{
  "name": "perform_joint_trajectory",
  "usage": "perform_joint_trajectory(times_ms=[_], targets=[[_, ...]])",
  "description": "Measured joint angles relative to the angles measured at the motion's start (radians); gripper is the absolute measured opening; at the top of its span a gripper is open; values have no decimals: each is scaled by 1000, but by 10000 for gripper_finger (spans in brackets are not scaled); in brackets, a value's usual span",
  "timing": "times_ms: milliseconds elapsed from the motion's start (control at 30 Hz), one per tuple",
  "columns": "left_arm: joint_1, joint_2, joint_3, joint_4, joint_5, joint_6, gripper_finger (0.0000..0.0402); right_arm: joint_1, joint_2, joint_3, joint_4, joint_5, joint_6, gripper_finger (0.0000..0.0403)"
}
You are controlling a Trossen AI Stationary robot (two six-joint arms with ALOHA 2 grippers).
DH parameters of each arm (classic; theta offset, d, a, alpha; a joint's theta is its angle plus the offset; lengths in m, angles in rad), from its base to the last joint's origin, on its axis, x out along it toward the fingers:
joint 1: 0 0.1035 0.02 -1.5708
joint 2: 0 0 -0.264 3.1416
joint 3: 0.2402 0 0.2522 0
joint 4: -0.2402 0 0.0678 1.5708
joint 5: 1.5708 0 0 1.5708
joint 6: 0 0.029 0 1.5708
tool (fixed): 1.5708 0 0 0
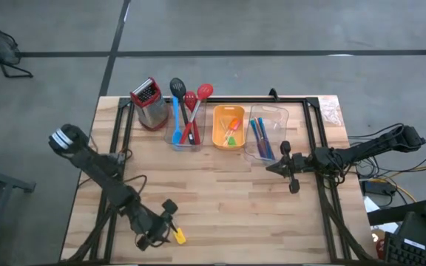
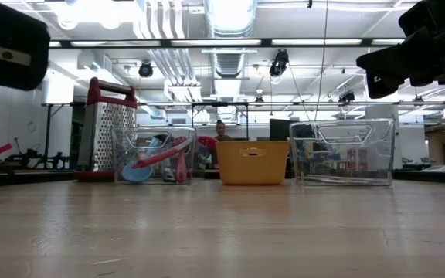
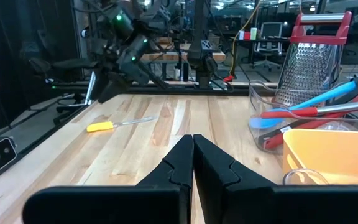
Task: Pick & Place Kitchen Items
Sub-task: Put the yellow spatula into the yellow bin
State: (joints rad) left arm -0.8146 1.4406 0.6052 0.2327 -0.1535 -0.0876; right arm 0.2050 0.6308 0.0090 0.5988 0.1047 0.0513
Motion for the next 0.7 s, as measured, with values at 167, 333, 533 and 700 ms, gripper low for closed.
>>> perform_joint_trajectory(times_ms=[167, 333, 533, 700], targets=[[1, 101, 47, 11, 13, -30, 215, 0, 0, 0, 0, 0, 0, 8], [7, 206, 88, 12, 6, -17, 214, 0, 0, 0, -1, 0, 0, 8], [15, 263, 113, 13, 0, -14, 214, 0, 0, 0, -5, 0, -1, 8], [19, 278, 114, -21, -11, -15, 214, 0, 0, 0, -15, 0, -2, 8]])
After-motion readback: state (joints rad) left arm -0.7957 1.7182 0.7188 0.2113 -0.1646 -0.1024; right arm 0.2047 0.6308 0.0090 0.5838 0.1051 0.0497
